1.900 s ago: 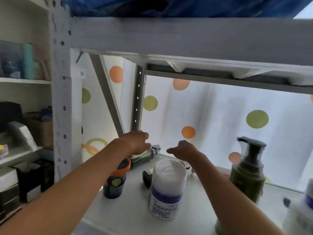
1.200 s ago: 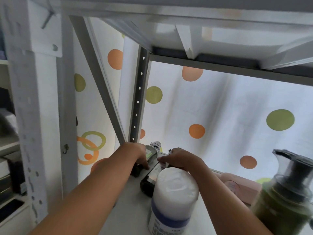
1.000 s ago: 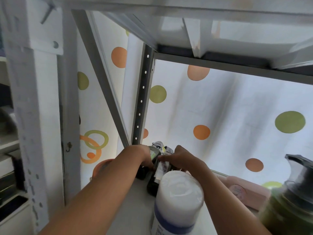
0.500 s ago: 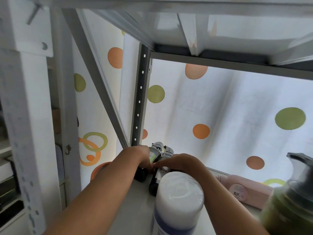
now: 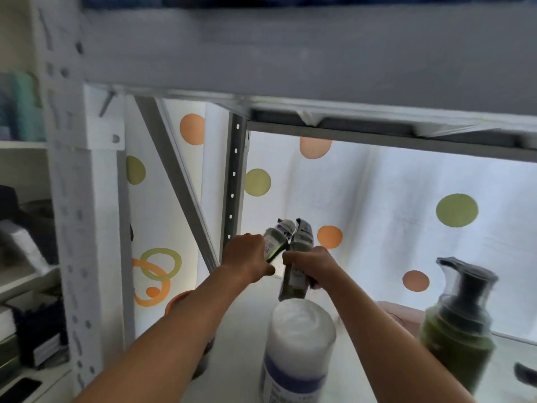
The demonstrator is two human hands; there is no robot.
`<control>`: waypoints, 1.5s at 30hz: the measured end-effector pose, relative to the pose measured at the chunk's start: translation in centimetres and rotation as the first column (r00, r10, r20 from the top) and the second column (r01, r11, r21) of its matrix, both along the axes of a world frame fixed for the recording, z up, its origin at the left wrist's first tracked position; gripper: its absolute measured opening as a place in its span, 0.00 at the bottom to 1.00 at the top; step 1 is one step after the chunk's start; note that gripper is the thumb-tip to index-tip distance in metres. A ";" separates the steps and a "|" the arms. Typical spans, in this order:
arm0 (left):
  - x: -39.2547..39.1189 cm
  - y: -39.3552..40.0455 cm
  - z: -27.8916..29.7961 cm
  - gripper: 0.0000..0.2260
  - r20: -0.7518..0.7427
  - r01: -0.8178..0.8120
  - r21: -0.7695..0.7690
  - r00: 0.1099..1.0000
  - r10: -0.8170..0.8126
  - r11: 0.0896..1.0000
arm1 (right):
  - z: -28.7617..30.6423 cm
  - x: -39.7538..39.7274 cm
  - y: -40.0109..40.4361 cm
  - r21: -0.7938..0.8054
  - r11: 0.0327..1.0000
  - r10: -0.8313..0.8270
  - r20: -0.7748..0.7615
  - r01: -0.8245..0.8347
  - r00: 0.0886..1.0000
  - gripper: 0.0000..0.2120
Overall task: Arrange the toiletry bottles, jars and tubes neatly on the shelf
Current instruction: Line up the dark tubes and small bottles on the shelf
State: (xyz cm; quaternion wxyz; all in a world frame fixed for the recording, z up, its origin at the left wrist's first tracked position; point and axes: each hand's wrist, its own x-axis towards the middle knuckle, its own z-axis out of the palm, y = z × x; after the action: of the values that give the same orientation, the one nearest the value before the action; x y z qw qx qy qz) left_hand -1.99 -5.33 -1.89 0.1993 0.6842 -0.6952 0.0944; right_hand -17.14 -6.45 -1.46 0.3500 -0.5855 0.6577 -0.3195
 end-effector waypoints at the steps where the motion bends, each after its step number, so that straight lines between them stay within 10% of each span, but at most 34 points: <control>1: -0.1 0.2 0.6 0.26 -0.033 0.006 -0.042 0.999 -0.007 0.999 | 0.8 -0.2 -0.1 -0.053 0.998 -0.039 0.013 0.039 0.999 0.29; 16: -0.9 11.9 3.5 0.18 -0.463 -0.073 -0.400 0.876 -0.132 0.913 | 6.2 -0.6 11.3 -0.414 0.888 -0.128 0.198 0.201 0.972 0.29; 45: -6.7 36.5 -2.4 0.16 -0.753 0.211 -0.184 0.597 -0.276 0.960 | -1.9 -7.2 39.4 -0.409 0.832 -0.334 0.168 0.374 0.928 0.16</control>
State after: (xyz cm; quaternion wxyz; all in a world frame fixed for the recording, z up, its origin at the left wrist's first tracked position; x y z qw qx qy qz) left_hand -8.73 31.16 -4.33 0.5139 0.5489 -0.6253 -0.2091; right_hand -24.34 32.92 -3.40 0.1747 -0.5017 0.6503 -0.5429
